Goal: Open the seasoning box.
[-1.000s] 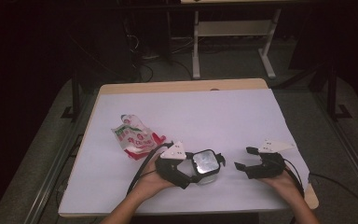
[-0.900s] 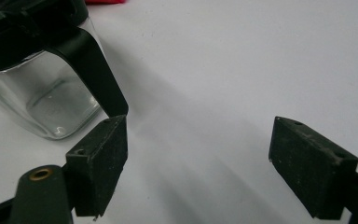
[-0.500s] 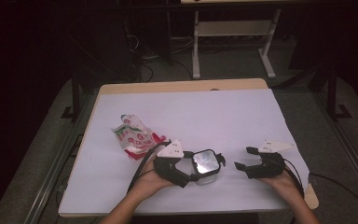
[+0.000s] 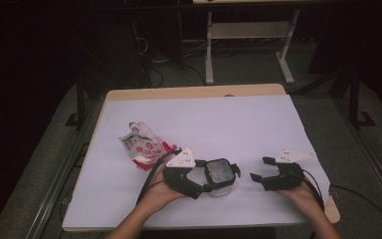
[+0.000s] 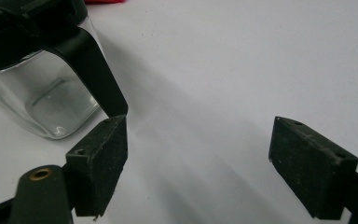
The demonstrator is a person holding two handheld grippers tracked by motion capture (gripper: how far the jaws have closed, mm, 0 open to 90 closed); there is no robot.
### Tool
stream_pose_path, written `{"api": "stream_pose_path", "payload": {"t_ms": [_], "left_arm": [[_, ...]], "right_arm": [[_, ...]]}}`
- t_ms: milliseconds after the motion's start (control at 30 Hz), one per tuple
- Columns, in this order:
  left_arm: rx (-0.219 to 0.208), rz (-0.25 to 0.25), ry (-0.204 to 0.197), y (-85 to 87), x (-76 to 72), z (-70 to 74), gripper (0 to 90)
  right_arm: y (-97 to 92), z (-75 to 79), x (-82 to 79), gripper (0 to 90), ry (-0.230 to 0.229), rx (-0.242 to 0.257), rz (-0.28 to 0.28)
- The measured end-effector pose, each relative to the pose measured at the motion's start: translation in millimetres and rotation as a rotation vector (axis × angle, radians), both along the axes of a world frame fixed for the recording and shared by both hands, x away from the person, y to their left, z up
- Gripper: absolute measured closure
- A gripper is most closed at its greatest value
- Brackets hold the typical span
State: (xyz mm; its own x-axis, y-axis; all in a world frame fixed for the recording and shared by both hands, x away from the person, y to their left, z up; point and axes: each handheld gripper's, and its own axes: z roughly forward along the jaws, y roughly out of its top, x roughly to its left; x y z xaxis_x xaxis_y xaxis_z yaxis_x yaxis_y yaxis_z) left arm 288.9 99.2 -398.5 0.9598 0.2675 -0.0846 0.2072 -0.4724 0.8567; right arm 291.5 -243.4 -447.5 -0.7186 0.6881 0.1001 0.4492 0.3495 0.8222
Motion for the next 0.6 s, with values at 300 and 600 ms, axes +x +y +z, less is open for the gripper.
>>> {"api": "stream_pose_path", "payload": {"t_ms": [300, 600], "left_arm": [[-0.013, -0.020, -0.014, 0.0, -0.8, 3.4, 25.9], [-0.017, -0.048, -0.009, -2.1, -1.5, 3.8, 35.4]], "right_arm": [[-0.2, -0.2, 0.2, 19.0, 0.003, 0.003, -0.001], [-0.6, -0.2, 0.1, 19.0, 0.004, 0.006, 0.001]]}}
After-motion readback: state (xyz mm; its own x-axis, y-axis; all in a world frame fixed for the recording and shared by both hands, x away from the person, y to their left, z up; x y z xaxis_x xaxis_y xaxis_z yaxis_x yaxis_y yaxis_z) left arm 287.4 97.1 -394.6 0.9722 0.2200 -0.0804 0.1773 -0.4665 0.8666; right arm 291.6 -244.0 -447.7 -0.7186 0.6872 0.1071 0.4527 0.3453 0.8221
